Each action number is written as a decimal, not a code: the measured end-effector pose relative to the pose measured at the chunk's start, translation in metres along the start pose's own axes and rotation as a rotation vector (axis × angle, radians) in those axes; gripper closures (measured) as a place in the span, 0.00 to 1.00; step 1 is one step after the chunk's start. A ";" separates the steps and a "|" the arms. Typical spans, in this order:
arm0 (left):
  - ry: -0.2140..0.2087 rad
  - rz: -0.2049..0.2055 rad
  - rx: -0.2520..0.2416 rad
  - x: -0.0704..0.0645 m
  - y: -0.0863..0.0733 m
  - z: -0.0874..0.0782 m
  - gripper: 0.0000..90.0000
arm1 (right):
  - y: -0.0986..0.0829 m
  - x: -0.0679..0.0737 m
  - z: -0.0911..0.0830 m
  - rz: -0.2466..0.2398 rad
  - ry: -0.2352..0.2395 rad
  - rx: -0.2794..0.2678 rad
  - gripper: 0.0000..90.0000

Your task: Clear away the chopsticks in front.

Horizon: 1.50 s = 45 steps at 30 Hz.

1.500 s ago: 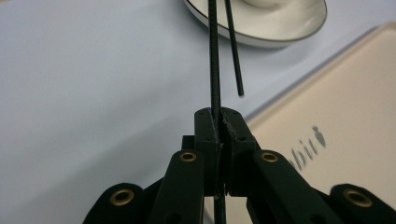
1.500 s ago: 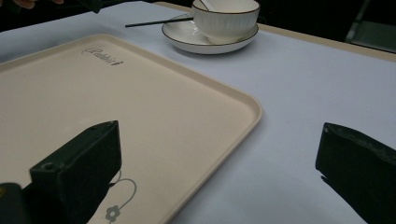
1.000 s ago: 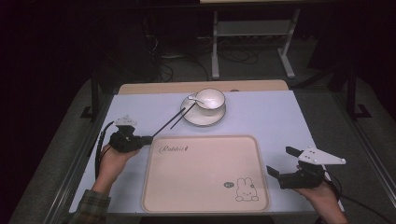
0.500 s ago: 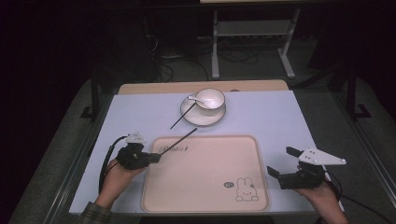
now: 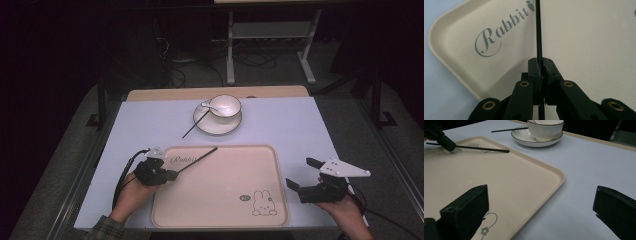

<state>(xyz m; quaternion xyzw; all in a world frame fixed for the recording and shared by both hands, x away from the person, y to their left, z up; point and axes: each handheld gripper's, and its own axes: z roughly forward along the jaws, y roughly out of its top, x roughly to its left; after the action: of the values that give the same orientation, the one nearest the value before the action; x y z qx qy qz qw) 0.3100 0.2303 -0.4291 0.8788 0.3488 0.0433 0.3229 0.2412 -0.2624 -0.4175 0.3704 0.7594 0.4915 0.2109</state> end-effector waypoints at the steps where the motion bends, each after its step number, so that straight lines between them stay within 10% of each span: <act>1: -0.003 -0.001 0.004 0.000 0.000 0.001 0.95 | 0.000 0.000 0.000 0.001 0.001 0.001 0.00; 17: -0.014 -0.005 0.024 -0.001 0.000 0.005 0.88 | 0.000 0.001 0.000 -0.005 0.006 0.002 0.00; 26: -0.020 -0.003 -0.006 -0.001 0.010 0.003 0.45 | -0.002 0.000 0.002 0.004 0.013 0.011 0.00; 31: 0.004 0.001 -0.024 0.005 0.026 0.007 0.21 | -0.004 -0.003 0.003 0.013 0.016 0.013 0.00; 45: 0.040 0.015 -0.107 0.038 0.081 0.015 0.16 | -0.002 0.000 0.004 0.004 0.016 0.018 0.00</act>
<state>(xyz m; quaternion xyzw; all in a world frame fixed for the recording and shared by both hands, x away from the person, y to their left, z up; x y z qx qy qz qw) 0.3902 0.2019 -0.3980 0.8618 0.3459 0.0820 0.3619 0.2435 -0.2604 -0.4210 0.3699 0.7648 0.4880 0.2003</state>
